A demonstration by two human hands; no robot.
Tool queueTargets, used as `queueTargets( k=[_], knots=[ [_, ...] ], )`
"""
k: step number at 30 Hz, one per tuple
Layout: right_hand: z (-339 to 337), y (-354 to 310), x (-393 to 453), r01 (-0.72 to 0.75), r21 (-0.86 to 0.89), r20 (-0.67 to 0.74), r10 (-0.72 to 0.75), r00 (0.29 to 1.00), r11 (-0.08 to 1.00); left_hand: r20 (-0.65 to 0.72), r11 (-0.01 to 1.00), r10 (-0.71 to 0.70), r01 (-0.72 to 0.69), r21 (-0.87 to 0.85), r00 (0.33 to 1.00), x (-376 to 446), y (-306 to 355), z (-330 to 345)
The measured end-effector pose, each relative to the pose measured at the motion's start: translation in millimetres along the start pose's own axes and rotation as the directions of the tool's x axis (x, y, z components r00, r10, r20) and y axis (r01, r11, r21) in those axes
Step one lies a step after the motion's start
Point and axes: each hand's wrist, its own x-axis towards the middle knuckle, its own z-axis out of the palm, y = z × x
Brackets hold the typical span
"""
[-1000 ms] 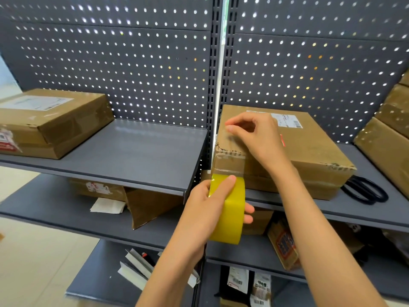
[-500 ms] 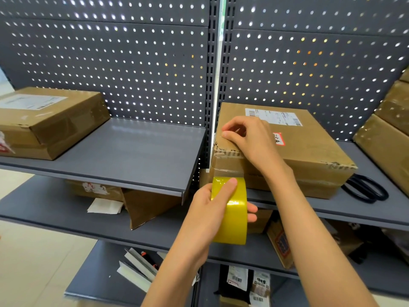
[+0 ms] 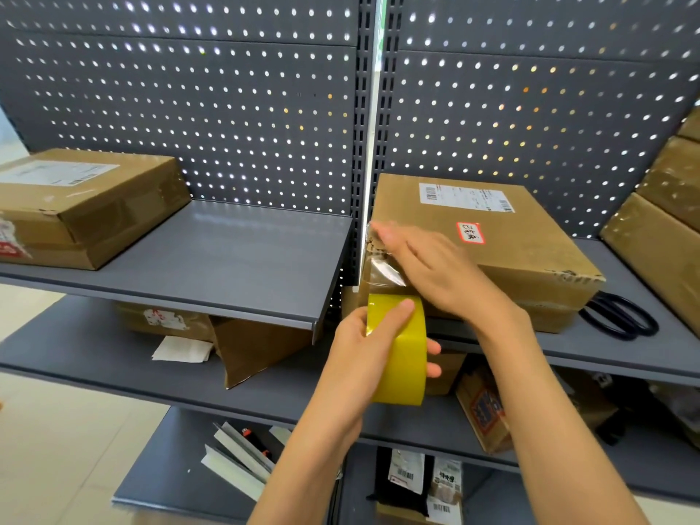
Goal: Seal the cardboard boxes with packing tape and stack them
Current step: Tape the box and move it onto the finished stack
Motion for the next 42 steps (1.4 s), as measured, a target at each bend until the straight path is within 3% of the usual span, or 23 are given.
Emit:
queueTargets(
  k=[2, 5, 20, 27, 37, 42],
  knots=[
    [-0.6, 1.1, -0.2, -0.010, -0.183, 0.136, 0.035, 0.990, 0.983, -0.013, 1.000, 0.020, -0.020, 0.006, 1.000, -0.3, -2.4, -0.6],
    [0.5, -1.3, 3.4, -0.020, -0.272, 0.196, 0.076, 0.978, 0.962, -0.047, 0.998, 0.060, -0.059, 0.030, 0.997, -0.7, -5.4, -2.6],
    [5.5, -2.4, 4.3, -0.041, -0.342, 0.179, 0.108, 0.978, 0.939, -0.098, 0.997, 0.047, -0.040, 0.072, 0.994, 1.1, -10.2, 0.7],
    [13.0, -3.0, -3.4, -0.015, -0.440, 0.084, 0.059, 0.995, 0.898, -0.115, 0.994, 0.037, -0.025, 0.107, 0.993, -2.7, -13.5, -2.7],
    [8.6, 2.4, 5.9, -0.013, -0.382, 0.122, 0.065, 0.990, 0.924, -0.090, 0.995, -0.030, 0.038, 0.088, 0.996, -0.7, -6.9, 1.3],
    [-1.2, -1.7, -2.7, -0.060, -0.098, -0.029, 0.058, 0.998, 0.993, -0.095, 0.991, -0.019, 0.031, 0.129, 0.995, -1.4, -4.7, 3.2]
  ],
)
